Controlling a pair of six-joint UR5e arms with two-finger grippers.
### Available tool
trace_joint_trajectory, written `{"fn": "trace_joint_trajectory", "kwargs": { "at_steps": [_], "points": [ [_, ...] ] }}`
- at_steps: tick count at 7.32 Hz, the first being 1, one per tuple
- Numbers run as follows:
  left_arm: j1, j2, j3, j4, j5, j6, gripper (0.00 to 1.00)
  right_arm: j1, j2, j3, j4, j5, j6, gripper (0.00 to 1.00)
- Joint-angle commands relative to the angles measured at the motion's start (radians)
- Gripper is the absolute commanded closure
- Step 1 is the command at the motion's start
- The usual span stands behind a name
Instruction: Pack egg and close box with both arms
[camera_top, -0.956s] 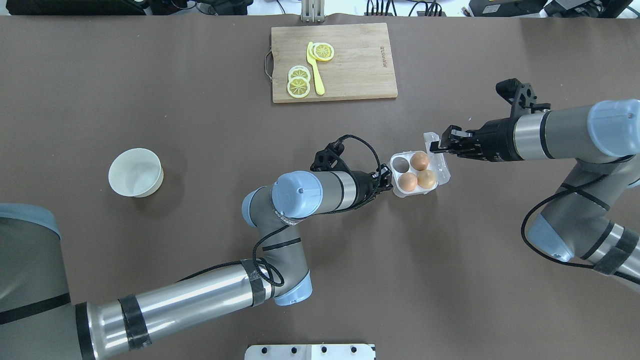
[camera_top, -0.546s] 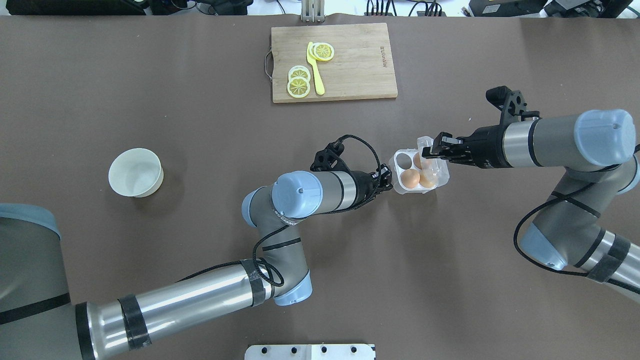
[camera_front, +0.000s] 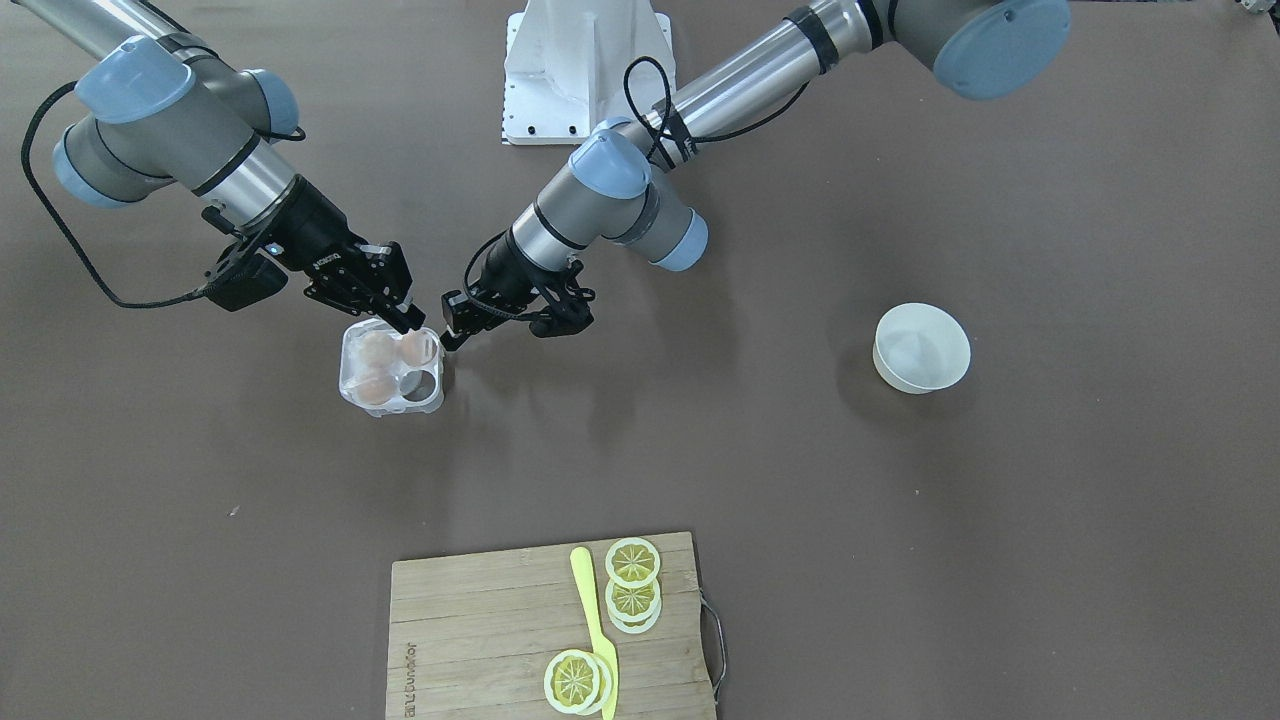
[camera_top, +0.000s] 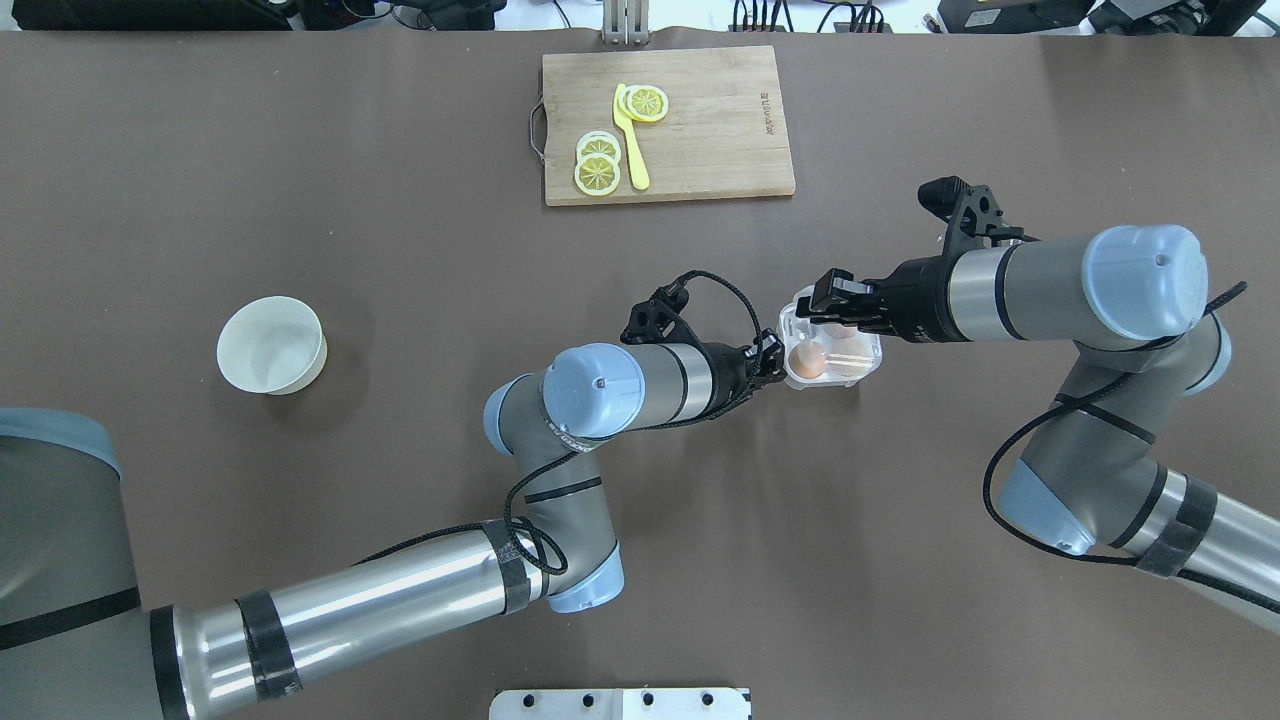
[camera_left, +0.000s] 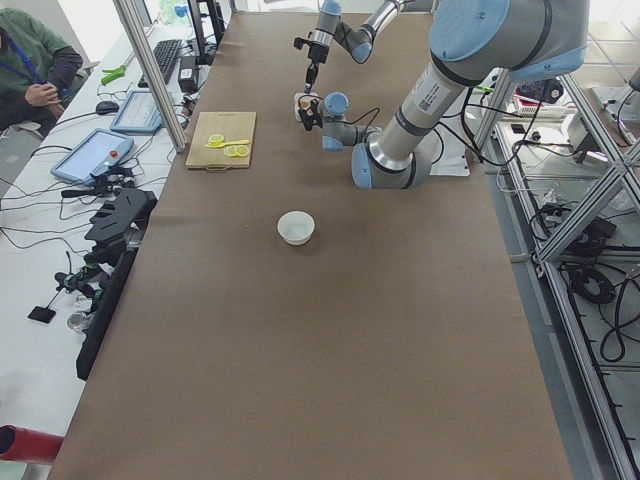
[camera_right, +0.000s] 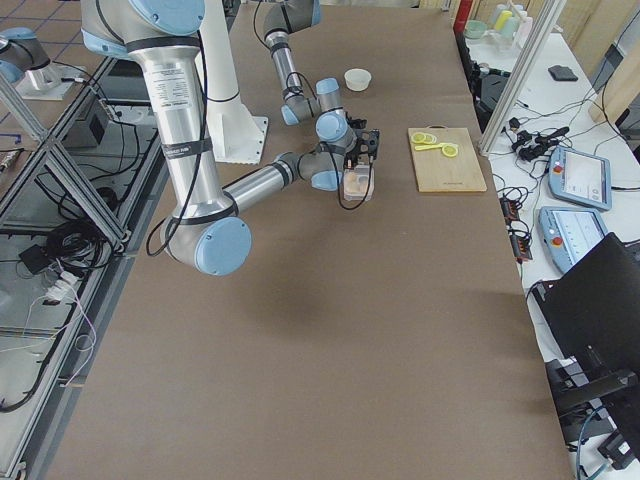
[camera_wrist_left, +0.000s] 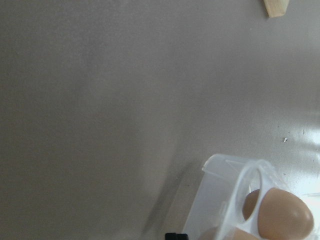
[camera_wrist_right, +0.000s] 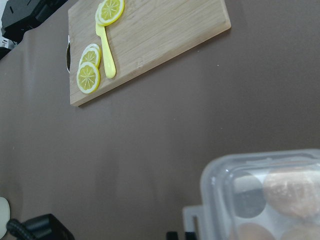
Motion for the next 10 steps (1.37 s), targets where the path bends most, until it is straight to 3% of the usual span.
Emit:
{"fn": "trace_joint_trajectory", "kwargs": {
  "at_steps": [1,3,6,8,10],
  "points": [
    [0.002,0.000,-0.002,-0.001,0.002,0.000,1.00,0.000,0.016,0.018,-0.046,-0.013,0.000,0.00],
    [0.002,0.000,-0.002,-0.001,0.000,-0.002,1.00,0.000,0.017,0.047,-0.080,-0.007,-0.001,0.00],
    [-0.002,0.026,-0.035,-0.001,0.000,-0.002,1.00,0.020,0.109,0.162,-0.415,-0.002,-0.003,0.00],
    [-0.021,0.107,-0.162,0.011,-0.008,0.003,1.00,0.076,0.151,0.293,-0.739,0.041,-0.015,0.00],
    [-0.045,0.178,-0.302,0.115,-0.062,0.021,1.00,0.122,0.156,0.372,-0.940,0.049,-0.047,0.00]
  ]
}}
